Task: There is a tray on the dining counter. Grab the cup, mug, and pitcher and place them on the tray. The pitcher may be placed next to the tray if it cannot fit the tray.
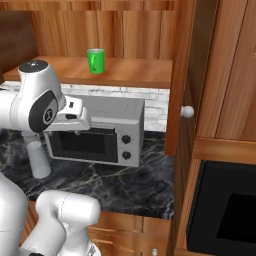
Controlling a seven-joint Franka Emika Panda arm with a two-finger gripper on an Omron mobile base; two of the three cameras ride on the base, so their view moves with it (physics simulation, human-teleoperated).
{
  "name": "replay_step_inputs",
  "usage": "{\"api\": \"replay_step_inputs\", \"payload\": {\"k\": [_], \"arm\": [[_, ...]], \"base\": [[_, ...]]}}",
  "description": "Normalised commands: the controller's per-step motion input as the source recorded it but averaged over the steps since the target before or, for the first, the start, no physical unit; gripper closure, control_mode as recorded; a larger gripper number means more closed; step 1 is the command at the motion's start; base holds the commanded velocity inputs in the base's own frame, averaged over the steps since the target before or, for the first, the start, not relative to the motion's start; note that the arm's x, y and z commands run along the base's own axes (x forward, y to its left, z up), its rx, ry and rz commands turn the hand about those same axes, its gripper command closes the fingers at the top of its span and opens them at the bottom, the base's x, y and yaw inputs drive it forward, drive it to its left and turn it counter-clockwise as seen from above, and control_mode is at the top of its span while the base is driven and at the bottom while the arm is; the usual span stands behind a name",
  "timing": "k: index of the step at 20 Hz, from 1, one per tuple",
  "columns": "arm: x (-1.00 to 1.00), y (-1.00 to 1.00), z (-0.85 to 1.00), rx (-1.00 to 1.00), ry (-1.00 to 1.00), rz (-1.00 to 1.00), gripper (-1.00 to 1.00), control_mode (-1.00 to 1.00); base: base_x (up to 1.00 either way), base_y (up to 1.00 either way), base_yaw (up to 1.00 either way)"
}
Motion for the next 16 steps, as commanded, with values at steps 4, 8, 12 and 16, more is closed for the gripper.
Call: {"api": "replay_step_inputs", "payload": {"k": [4, 8, 12, 16], "arm": [[0.00, 0.04, -0.05, 0.00, 0.04, 0.08, -1.00, -1.00], [0.00, 0.04, -0.01, 0.01, 0.00, 0.02, -1.00, -1.00], [0.00, -0.03, 0.01, 0.04, -0.01, 0.00, -1.00, -1.00], [0.00, -0.01, 0.31, 0.01, -0.06, 0.00, -1.00, -1.00]], "base": [[0.00, 0.00, 0.00], [0.00, 0.00, 0.00], [0.00, 0.00, 0.00], [0.00, 0.00, 0.00]]}}
